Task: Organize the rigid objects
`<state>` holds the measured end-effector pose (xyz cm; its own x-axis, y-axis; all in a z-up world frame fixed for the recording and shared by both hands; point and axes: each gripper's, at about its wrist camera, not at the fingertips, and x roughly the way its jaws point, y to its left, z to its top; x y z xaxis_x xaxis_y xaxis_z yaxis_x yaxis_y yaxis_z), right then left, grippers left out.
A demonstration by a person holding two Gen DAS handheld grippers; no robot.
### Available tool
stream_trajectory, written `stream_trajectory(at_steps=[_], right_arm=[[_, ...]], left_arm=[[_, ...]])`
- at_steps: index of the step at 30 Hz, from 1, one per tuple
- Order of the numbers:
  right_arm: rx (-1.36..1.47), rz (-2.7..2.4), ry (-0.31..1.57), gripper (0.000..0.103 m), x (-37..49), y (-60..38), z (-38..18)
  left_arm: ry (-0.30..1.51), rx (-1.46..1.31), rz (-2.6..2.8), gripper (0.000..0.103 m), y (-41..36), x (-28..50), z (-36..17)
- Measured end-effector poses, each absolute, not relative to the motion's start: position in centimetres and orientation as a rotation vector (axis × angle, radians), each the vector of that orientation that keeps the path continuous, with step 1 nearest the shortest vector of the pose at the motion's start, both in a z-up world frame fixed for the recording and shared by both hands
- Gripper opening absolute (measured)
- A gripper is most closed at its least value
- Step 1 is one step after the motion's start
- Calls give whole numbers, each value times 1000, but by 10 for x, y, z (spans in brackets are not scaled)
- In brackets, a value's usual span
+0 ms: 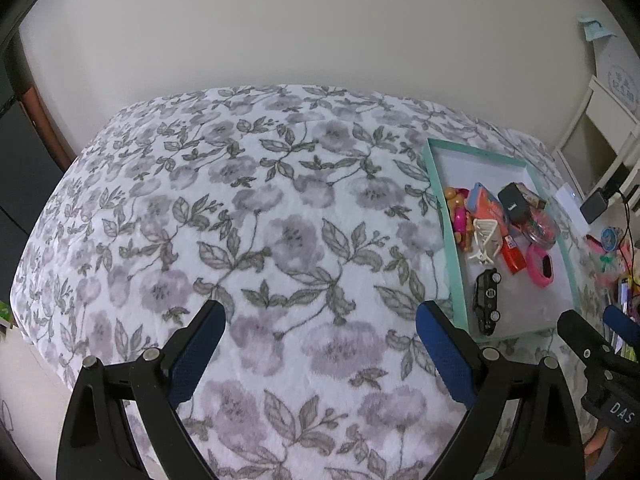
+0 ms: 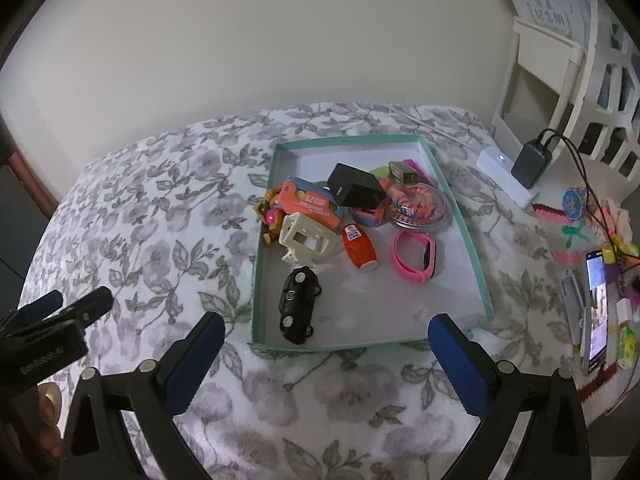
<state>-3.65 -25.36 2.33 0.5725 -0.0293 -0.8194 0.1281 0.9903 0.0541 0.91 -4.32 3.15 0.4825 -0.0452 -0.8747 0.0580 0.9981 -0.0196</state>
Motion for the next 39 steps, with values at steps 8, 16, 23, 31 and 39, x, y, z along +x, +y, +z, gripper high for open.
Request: stream_trajectory(at_steps=[8, 16, 23, 31, 39], right_arm=[[71, -85, 933, 103, -51, -241, 31], [34, -79, 908, 103, -63, -231, 37], [22, -76, 882, 103, -74, -227, 42], [5, -79, 867, 103, -83, -224, 45], [-8, -75, 866, 103, -84, -222, 45]], left_arm=[[1046, 84, -79, 96, -51, -7, 37], [1007, 130, -68, 96, -55, -25, 46], [995, 110, -65, 96, -51, -35, 49], [987, 95, -42, 96, -47, -39, 52], [980, 107, -38, 96, -48, -39, 52]])
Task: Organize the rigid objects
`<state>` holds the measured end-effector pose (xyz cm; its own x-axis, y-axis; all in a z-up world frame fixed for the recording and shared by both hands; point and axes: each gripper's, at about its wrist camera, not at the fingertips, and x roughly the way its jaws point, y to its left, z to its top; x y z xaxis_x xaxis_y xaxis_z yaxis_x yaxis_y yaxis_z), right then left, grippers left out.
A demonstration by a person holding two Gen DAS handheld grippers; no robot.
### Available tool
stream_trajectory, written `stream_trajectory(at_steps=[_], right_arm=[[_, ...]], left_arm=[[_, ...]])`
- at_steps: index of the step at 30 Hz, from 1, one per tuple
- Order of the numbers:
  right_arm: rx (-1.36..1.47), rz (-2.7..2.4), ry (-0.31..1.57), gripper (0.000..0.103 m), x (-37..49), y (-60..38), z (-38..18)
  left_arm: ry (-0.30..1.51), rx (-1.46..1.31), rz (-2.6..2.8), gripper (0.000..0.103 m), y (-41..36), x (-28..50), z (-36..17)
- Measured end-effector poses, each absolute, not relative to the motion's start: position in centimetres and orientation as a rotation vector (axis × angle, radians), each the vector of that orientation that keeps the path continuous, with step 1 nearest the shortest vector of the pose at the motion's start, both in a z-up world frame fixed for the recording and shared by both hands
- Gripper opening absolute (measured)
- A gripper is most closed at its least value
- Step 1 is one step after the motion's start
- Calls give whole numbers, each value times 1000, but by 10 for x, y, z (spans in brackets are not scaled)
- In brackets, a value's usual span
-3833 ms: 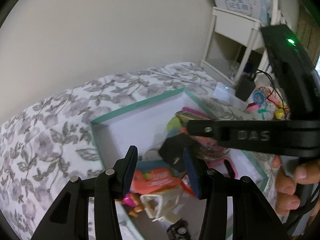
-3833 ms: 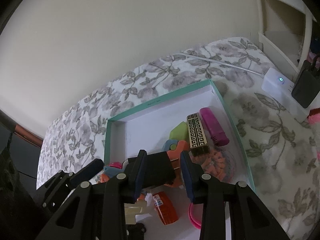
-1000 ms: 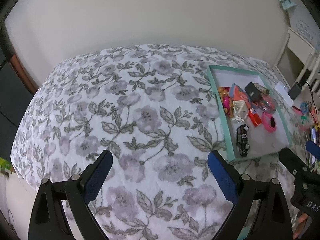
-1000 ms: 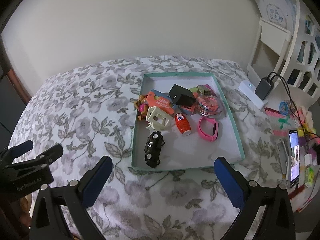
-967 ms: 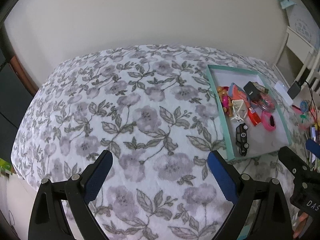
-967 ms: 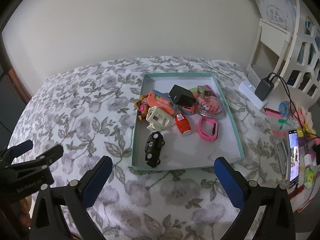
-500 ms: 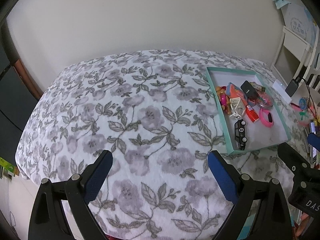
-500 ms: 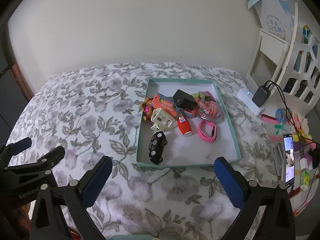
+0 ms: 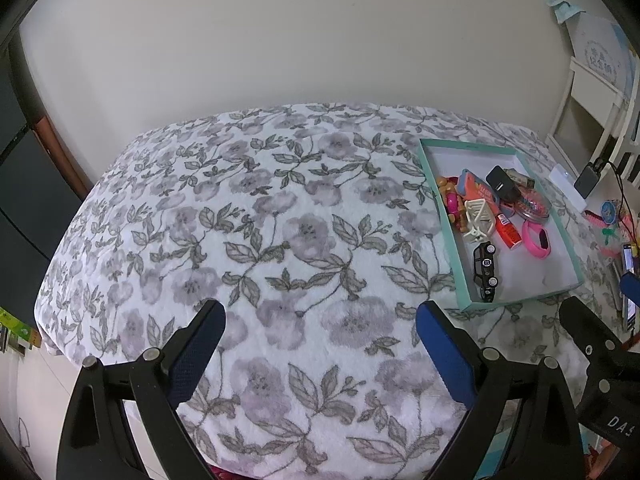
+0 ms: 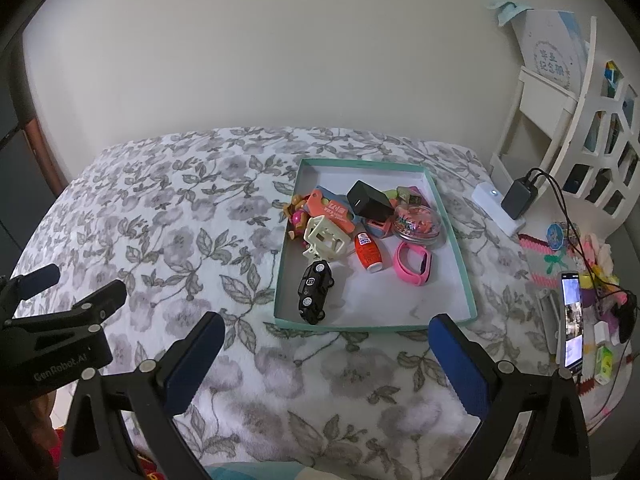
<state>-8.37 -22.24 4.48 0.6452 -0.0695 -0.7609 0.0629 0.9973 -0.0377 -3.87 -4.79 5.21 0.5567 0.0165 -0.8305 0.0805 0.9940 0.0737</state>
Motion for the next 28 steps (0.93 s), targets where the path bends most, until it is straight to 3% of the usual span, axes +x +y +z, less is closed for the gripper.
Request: stream_trajectory(at_steps=[28], right_arm=[[-21, -80, 865, 103, -80, -226, 44]], left_arm=[[946, 99, -53, 96, -48, -41, 58]])
